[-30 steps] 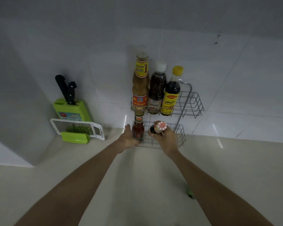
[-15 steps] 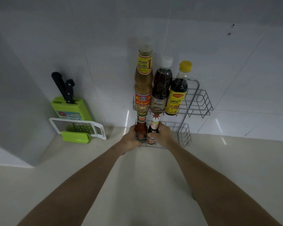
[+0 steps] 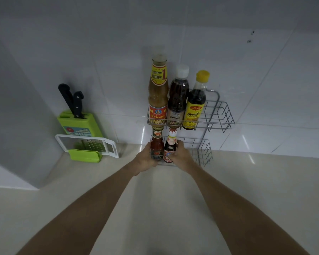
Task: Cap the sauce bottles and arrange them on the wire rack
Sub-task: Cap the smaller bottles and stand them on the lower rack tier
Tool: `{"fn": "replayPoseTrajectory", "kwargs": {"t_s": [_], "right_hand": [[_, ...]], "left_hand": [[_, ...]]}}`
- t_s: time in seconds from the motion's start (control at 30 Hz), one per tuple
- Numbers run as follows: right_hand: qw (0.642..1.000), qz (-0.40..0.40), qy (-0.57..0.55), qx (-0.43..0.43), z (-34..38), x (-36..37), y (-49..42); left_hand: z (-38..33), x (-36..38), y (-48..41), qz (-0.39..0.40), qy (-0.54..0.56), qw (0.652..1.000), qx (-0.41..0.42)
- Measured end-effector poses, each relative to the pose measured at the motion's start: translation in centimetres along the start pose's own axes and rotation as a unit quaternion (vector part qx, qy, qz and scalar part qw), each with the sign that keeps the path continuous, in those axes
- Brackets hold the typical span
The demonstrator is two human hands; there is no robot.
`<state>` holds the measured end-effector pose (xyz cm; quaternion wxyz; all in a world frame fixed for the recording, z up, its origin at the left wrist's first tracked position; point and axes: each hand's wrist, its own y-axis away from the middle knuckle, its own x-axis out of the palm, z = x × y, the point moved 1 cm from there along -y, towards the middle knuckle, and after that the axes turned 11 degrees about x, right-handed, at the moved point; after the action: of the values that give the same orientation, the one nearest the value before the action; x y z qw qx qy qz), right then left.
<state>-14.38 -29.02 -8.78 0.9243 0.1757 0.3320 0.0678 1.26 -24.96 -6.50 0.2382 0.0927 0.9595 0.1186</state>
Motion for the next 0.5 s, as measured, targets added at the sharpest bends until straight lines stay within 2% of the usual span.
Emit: {"fn": "replayPoseTrajectory", "kwargs": {"t_s": [0.1, 0.23, 0.4, 0.5], "right_hand": [[0.999, -0.042, -0.004, -0.019, -0.5, -0.6, 1.6], [0.991, -0.078, -0.018, -0.105, -2.1, -1.9, 4.9], [0.977, -0.131, -0.017, -0.170, -6.2, -3.4, 10.9], [0.968, -0.151, 0.019, -0.201, -9.9, -3.4, 15.0]], "left_hand": [[-0.2, 0.4, 1.1, -0.025, -0.003, 1.000, 0.002], [0.5, 1.3, 3.6, -0.062, 0.011, 0.998, 0.024], [1.9, 4.5, 8.6, -0.057, 0.040, 0.996, 0.063], [2.6, 6.9, 12.3, -0.027, 0.050, 0.994, 0.094]]}}
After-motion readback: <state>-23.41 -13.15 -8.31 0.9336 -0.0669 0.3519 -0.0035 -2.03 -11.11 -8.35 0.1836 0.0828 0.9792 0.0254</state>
